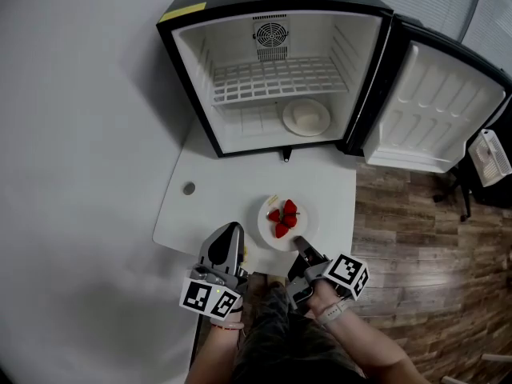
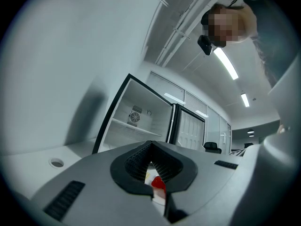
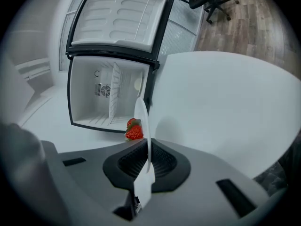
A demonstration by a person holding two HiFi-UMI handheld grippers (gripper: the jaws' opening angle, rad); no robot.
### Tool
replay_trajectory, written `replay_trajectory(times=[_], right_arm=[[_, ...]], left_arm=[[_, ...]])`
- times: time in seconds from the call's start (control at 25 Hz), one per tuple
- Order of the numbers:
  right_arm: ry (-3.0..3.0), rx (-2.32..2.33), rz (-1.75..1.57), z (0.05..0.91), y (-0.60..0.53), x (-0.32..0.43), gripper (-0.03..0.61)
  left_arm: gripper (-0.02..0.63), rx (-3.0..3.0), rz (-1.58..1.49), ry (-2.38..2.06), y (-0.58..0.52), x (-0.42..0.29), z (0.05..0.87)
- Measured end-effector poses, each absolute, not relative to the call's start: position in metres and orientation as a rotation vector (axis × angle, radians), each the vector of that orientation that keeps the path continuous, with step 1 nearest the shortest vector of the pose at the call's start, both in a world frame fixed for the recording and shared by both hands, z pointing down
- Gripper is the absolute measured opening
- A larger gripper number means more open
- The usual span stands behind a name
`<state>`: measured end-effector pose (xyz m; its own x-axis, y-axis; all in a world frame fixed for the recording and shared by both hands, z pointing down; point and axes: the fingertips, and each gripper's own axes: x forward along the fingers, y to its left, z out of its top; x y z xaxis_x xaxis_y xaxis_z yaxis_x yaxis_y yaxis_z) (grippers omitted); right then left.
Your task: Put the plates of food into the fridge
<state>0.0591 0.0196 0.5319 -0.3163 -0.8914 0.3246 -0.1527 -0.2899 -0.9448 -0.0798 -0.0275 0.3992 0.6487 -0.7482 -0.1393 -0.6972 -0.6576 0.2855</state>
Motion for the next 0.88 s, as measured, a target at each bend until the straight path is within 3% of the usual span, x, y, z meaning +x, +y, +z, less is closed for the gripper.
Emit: replay_trajectory(times=[0.88], right_arm=[[1.387,-1.333,-1.642,0.514,-0.207,0.06,0.015]], left_arm=[[0.006,2.627,-0.373,-1.266,-0.205,-0.065,0.402]])
